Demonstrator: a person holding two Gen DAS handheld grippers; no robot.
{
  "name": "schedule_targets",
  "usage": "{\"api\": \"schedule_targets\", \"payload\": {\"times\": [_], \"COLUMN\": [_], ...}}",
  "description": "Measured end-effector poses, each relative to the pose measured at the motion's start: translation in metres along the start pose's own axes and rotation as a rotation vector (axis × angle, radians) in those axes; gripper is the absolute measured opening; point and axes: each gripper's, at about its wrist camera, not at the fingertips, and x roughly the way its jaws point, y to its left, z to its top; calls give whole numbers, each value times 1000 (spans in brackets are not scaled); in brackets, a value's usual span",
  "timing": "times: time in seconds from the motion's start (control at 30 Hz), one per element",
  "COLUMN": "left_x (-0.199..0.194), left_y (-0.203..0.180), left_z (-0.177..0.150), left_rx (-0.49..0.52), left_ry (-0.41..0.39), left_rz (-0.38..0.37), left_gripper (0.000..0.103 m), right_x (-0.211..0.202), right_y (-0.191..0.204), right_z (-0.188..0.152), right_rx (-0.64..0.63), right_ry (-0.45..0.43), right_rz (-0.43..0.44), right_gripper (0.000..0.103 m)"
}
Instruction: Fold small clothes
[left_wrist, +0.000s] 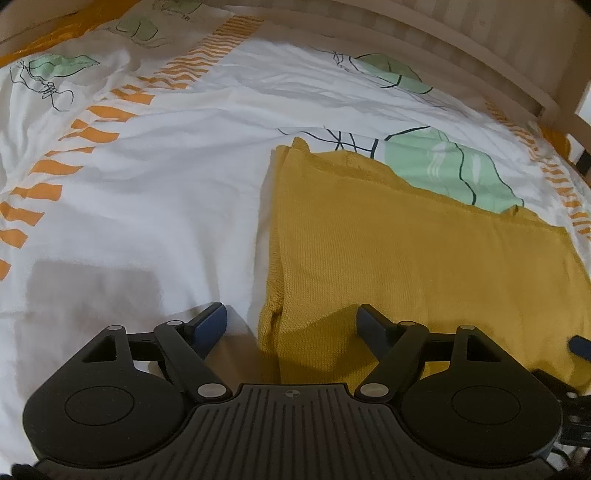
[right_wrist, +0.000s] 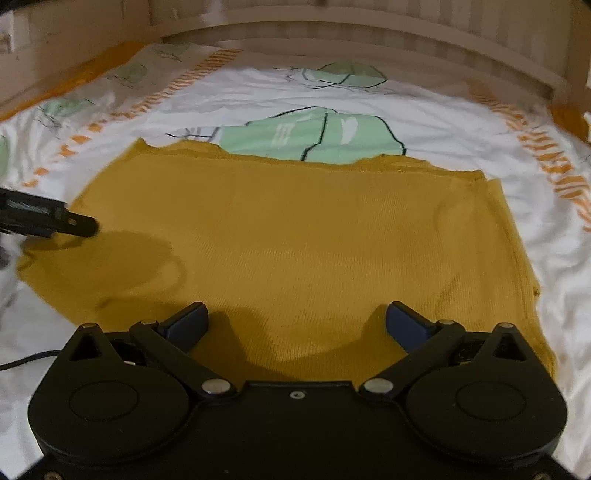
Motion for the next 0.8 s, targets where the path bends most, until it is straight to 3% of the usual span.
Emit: {"api": "schedule_targets", "payload": {"times": [0.17, 0.37, 0.53, 0.8], "left_x": [0, 0, 0, 1], "left_y": [0, -1, -1, -1], "left_z": [0, 0, 0, 0], "left_rx": [2, 5, 4, 6], "left_ry": [0, 1, 1, 1], "left_rz": [1, 4, 3, 4], "left_gripper": [77, 77, 77, 77], "right_x": [-25, -21, 1, 27], "right_y": [-61, -150, -187, -204], "right_z": [11, 8, -3, 2], "right_rx": [189, 453, 586, 632], "right_ry": [-77, -62, -42, -46], "right_rz": [16, 29, 168, 384], "right_gripper": [102, 102, 103, 103]}}
